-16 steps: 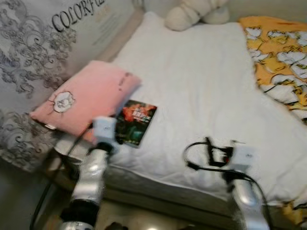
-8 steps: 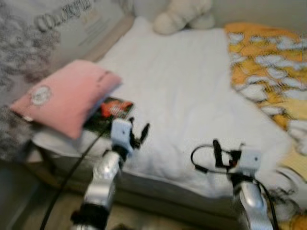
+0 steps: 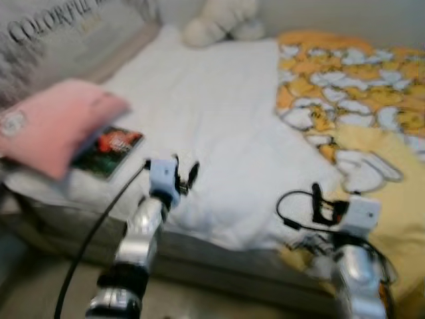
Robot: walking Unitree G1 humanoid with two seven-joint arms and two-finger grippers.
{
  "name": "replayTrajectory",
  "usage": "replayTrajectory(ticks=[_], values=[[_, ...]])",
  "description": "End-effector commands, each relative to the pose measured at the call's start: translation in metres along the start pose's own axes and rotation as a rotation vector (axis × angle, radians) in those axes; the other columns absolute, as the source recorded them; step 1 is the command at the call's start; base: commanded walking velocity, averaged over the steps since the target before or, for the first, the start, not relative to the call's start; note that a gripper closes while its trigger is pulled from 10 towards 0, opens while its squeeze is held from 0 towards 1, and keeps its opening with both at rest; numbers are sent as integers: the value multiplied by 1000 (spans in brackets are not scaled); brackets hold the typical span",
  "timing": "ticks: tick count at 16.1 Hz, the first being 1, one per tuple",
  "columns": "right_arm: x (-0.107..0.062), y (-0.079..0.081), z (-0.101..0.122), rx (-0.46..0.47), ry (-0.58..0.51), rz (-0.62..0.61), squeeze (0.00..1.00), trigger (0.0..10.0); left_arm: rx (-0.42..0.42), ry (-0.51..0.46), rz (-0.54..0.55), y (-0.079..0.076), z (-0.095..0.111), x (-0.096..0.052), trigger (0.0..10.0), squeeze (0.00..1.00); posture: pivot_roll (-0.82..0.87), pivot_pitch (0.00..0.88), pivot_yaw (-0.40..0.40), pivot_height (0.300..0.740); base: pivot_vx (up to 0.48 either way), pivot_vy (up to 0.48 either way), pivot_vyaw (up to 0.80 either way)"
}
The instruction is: Clean up the room
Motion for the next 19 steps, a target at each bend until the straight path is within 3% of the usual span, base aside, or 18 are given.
replayTrajectory(ticks=[1, 2, 9, 15, 17, 18, 19], values=[[2, 8, 3, -10, -14, 23, 1000, 10000, 3, 17, 25, 8, -5, -3, 10000, 102, -7, 0, 15, 740, 247, -409, 0], [1, 11, 2, -11, -11, 32, 1000, 10000, -4, 13, 6, 5, -4, -3, 10000, 1000, -3, 0, 15, 740, 274, -390, 0], [1, 19, 2, -16, -9, 51, 1000, 10000, -4, -18, -39, -1, 4, 0, 10000, 1000, -12, 0, 31, 740, 361, -309, 0], [2, 26, 3, -9, -12, 64, 1000, 10000, -1, -14, -118, -17, -1, -5, 10000, 1000, -10, 0, 43, 740, 386, -282, 0], [1, 25, 1, -22, -3, 59, 1000, 10000, 31, -5, -190, -33, -7, -11, 10000, 1000, -14, 0, 43, 740, 384, -283, 0], [2, 25, -2, -32, 14, 61, 1000, 10000, 3, -8, -209, -39, -7, -11, 10000, 0, -16, 0, 43, 740, 0, 0, 0], [2, 25, -2, -39, 18, 57, 851, 10000, -1, -5, -207, -39, -8, -11, 10000, 0, -16, 0, 43, 740, 0, 0, 0]])
Point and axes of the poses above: a point about 5 cm out from each wrist's last joint towards the gripper, its own x axis pointing out of the wrist towards the gripper, its own z axis along the axis of the wrist's last joint, y = z × x, the point moved 6 cm from there along x, pointing out of the wrist towards the gripper, and after that the axes turned 15 degrees about -x, right-handed, at the moved point
